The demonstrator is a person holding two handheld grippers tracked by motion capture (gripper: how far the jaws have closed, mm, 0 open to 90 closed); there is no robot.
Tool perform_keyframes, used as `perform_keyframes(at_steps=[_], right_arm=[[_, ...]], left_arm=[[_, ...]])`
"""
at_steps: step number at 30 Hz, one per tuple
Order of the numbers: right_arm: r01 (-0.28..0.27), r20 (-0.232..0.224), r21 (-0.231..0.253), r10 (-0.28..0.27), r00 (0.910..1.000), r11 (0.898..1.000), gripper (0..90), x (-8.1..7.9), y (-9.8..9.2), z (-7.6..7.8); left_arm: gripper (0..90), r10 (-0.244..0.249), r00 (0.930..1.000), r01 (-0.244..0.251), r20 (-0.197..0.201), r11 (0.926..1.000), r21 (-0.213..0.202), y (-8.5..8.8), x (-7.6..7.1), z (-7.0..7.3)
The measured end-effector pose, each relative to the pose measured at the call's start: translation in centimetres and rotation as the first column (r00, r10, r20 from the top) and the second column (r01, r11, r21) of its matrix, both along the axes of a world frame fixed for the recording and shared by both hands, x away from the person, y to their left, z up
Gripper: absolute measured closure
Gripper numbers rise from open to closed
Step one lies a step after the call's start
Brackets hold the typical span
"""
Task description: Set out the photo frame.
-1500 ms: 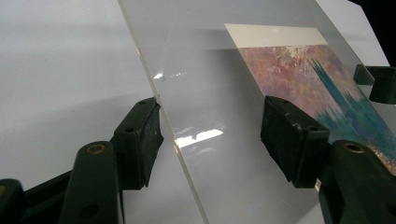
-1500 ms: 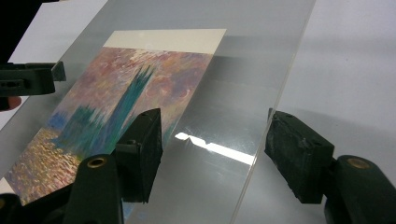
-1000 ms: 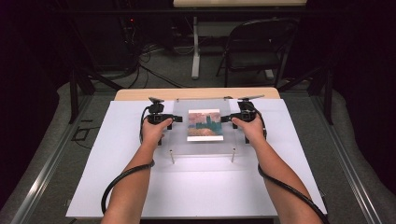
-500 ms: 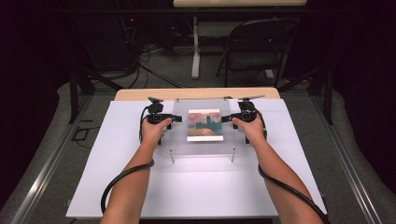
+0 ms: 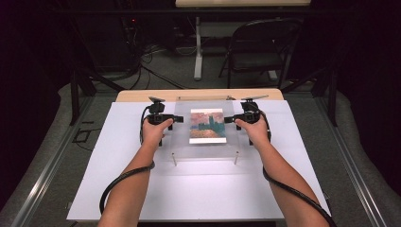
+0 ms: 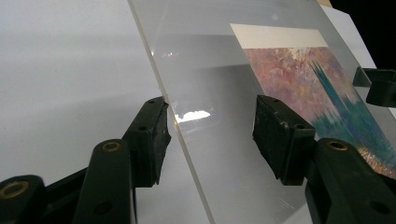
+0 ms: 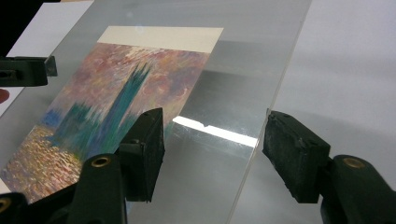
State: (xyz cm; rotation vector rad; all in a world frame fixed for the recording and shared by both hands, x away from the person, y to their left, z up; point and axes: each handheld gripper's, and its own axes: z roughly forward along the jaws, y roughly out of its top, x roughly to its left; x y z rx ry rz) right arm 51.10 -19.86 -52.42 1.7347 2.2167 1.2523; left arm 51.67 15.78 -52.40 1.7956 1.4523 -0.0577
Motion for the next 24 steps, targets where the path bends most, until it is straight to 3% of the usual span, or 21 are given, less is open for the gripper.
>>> perform_keyframes(at_steps=[24], right_arm=[[-0.06,0.07,-0.084,0.066,0.9953,0.995,42.4,-1.8,0.0,3.5]], left_arm=[[51.2,-0.048,0.997,0.045,0.06,0.9971,0.061,0.0,-1.6,3.6]])
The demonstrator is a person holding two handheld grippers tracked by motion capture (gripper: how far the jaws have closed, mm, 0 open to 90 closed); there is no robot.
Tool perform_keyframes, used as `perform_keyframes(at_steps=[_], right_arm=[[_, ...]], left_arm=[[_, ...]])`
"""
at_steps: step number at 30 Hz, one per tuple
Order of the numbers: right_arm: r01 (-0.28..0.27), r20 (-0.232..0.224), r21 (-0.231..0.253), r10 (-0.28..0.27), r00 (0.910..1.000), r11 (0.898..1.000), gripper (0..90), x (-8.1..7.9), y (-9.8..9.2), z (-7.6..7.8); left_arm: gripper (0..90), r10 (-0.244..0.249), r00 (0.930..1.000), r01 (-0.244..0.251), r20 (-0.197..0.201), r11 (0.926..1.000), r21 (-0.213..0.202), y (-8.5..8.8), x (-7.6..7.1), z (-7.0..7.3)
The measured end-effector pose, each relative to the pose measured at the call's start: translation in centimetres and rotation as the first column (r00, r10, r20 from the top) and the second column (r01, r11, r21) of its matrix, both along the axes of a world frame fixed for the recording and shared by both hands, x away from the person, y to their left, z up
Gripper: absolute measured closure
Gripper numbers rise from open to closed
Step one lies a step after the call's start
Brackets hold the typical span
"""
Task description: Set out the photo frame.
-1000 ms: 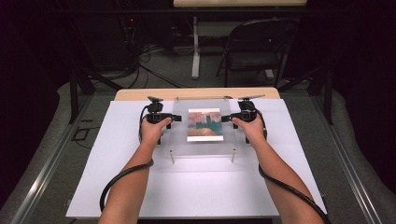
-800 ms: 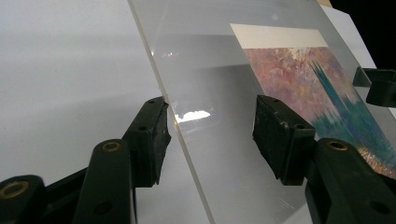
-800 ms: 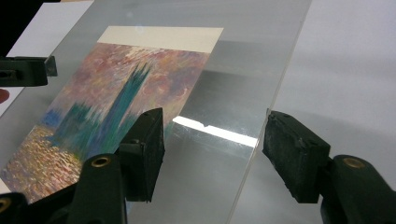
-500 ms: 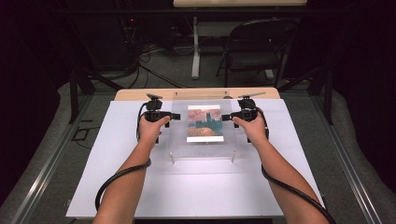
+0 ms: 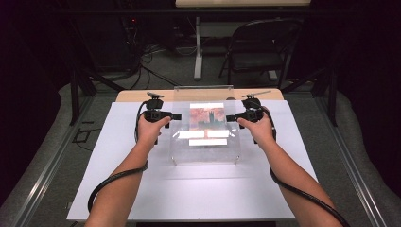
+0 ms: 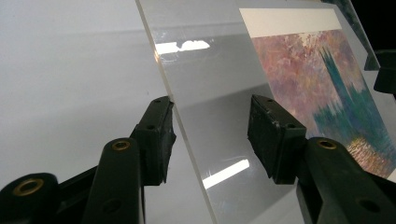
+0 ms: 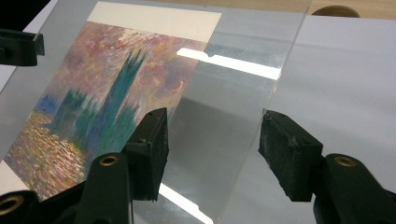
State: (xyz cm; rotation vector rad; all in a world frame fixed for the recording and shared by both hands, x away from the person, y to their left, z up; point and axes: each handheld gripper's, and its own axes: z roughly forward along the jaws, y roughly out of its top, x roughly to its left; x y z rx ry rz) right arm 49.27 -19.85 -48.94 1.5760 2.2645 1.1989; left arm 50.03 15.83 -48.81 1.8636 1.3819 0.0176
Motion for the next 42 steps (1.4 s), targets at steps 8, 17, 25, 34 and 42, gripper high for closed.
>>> perform_keyframes(at_steps=[8,17,25,34,42], right_arm=[[-0.023,0.01,-0.034,0.024,0.9997,0.999,42.9,-0.4,0.2,1.0],[-0.053,0.028,-0.059,0.055,0.9981,0.997,44.7,-0.9,0.0,1.7],[-0.084,0.049,-0.088,0.088,0.9949,0.993,46.6,-1.6,-0.1,2.6],[-0.103,0.084,-0.11,0.112,0.9901,0.989,51.6,-2.8,-0.4,3.7],[-0.105,0.122,-0.12,0.12,0.9852,0.987,56.3,-4.3,-0.6,4.7]], left_arm=[[52.7,-0.023,0.9997,0.023,0.011,0.9995,0.02,0.1,-0.5,0.9],[54.4,-0.049,0.9984,0.048,0.029,0.9984,0.031,0.3,-1.0,1.6],[57.1,-0.068,0.9966,0.066,0.046,0.9971,0.038,0.5,-1.6,2.5],[60.3,-0.097,0.9922,0.093,0.078,0.994,0.058,0.8,-2.9,3.7],[64.4,-0.111,0.9872,0.104,0.115,0.9927,0.06,1.1,-4.4,4.7]])
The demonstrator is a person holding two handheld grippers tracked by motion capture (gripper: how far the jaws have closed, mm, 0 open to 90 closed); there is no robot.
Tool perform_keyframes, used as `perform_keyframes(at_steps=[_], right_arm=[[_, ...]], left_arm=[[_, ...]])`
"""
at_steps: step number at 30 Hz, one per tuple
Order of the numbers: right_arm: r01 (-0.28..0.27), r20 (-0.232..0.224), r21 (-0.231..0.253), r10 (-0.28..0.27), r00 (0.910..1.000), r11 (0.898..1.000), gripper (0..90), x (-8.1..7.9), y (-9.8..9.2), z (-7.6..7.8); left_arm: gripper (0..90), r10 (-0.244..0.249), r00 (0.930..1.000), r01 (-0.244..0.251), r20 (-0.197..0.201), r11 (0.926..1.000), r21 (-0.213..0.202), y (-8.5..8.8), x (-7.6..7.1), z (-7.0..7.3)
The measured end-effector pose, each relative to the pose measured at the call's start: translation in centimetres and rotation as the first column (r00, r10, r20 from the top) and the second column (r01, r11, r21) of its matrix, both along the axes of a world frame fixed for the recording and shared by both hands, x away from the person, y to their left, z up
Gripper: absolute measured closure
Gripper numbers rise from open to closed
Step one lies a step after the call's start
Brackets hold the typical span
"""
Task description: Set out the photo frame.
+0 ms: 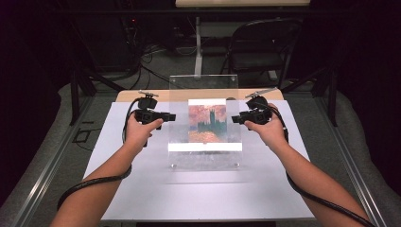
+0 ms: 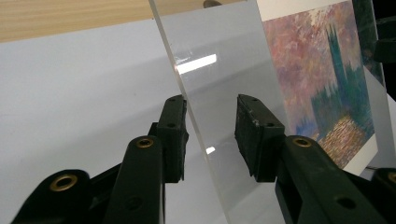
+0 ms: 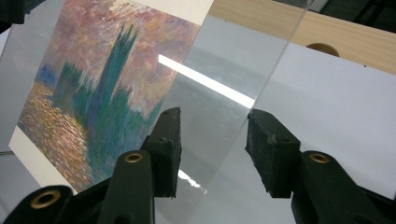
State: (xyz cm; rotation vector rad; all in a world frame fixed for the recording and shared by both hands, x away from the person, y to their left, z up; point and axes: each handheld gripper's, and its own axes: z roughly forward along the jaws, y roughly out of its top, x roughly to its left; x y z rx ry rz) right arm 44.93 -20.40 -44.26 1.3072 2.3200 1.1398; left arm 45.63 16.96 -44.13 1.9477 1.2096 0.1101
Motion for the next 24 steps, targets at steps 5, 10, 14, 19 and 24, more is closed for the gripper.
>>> perform_keyframes(at_steps=[5,10,14,19,24], right_arm=[[-0.007,0.021,-0.006,0.007,0.9998,1.0,60.2,-1.2,-0.2,0.7],[-0.019,0.037,-0.011,0.02,0.9991,1.0,64.3,-2.3,-0.4,1.5],[-0.027,0.055,-0.018,0.028,0.9981,0.999,66.6,-3.2,-0.4,1.9],[-0.037,0.061,-0.018,0.039,0.9974,0.999,69.9,-4.0,-0.7,2.4],[-0.04,0.06,-0.018,0.041,0.9974,0.999,71.2,-4.8,-0.7,2.8]], left_arm=[[67.3,-0.021,0.9995,0.021,0.024,0.9997,0.007,0.3,-1.2,0.8],[70.6,-0.03,0.9987,0.03,0.041,0.9995,0.003,0.5,-2.4,1.4],[72.5,-0.03,0.9979,0.03,0.057,0.9995,0.001,0.7,-3.3,1.8],[74.8,-0.045,0.9965,0.046,0.071,0.9989,-0.006,1.0,-4.3,2.1],[76.3,-0.044,0.9956,0.045,0.083,0.9989,-0.011,1.1,-5.0,2.3]])
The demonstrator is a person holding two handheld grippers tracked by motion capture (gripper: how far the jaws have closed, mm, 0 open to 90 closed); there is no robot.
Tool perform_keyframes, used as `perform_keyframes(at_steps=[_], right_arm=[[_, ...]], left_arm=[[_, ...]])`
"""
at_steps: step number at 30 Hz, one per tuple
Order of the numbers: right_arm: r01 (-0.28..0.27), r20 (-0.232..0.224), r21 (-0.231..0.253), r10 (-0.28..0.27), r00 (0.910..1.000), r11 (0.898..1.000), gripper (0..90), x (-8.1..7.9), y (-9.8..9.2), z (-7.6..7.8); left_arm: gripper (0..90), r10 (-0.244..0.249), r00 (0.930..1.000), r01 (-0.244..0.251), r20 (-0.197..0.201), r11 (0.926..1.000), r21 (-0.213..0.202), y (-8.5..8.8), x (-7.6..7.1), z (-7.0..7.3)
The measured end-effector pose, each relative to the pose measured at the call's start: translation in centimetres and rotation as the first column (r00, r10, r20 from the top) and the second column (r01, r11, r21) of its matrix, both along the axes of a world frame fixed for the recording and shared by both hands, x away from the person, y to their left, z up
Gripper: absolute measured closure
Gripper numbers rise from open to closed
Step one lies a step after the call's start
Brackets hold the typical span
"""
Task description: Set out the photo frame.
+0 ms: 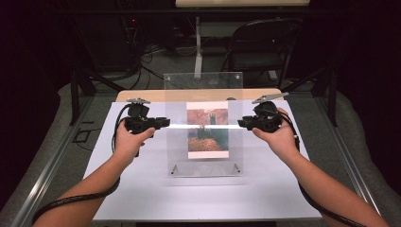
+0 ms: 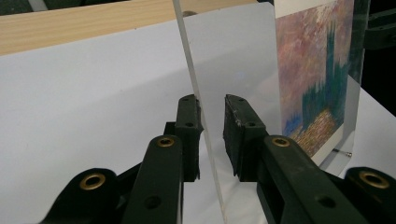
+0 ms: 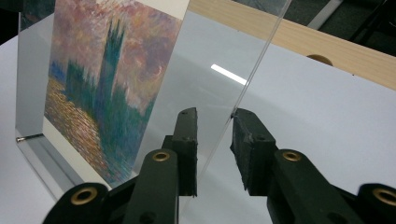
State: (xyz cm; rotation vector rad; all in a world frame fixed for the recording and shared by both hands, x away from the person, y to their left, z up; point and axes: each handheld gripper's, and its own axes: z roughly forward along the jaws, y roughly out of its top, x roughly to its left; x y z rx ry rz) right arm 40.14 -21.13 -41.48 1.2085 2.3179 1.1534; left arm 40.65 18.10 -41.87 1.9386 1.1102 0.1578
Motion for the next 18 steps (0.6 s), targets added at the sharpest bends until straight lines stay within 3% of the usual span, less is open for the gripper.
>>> perform_keyframes(at_steps=[18], right_arm=[[-0.013,0.0,0.023,0.013,0.9999,1.0,73.0,-1.7,-0.3,0.5]], left_arm=[[79.6,-0.012,0.9998,0.012,0.014,0.9997,-0.02,0.4,-1.8,0.4]])
